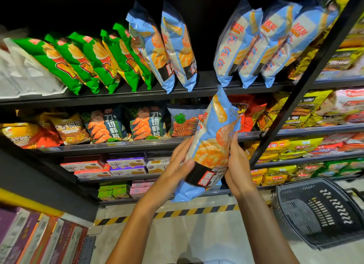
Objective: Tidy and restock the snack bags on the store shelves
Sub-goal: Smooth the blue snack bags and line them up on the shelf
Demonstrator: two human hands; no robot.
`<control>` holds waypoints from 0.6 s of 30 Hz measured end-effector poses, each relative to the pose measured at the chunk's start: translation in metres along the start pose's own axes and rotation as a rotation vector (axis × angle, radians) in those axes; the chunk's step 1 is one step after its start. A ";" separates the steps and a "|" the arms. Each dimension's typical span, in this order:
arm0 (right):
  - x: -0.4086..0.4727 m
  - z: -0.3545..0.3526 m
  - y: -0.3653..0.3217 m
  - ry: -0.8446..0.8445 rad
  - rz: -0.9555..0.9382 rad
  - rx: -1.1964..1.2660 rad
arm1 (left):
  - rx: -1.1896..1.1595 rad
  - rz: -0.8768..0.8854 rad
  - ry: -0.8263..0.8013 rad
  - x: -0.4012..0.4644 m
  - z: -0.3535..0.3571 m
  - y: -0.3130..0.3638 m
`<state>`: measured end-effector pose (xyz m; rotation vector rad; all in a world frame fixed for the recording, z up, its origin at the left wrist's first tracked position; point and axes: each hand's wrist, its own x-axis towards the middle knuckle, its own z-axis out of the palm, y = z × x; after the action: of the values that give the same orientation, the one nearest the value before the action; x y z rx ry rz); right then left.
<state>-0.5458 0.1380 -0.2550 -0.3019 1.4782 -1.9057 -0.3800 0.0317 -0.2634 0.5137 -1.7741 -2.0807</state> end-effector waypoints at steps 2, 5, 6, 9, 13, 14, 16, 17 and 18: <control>-0.002 0.001 0.002 0.024 -0.047 -0.022 | 0.250 -0.004 0.020 0.002 0.008 0.000; -0.011 0.008 -0.002 0.029 -0.129 -0.062 | 0.287 0.087 0.048 -0.005 0.010 -0.006; -0.013 0.009 -0.005 0.016 -0.148 -0.063 | 0.265 0.118 0.078 -0.002 0.012 -0.002; -0.018 0.007 -0.018 -0.060 -0.158 -0.049 | 0.139 0.139 0.241 0.005 0.009 -0.001; -0.021 0.002 -0.035 -0.225 -0.211 -0.091 | -0.095 0.021 0.448 0.011 -0.002 -0.004; -0.023 0.001 -0.035 -0.281 -0.235 -0.102 | -0.224 -0.041 0.490 0.012 -0.001 -0.004; -0.027 0.003 -0.033 -0.393 -0.263 -0.138 | -0.401 -0.107 0.541 0.013 0.006 0.000; -0.028 0.005 -0.031 -0.437 -0.280 -0.171 | -0.427 -0.129 0.543 0.013 0.010 0.001; -0.029 0.005 -0.027 -0.464 -0.296 -0.195 | -0.441 -0.140 0.537 0.012 0.014 0.002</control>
<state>-0.5318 0.1555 -0.2218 -1.0288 1.3495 -1.7480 -0.3973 0.0373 -0.2597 0.9668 -0.9718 -2.0757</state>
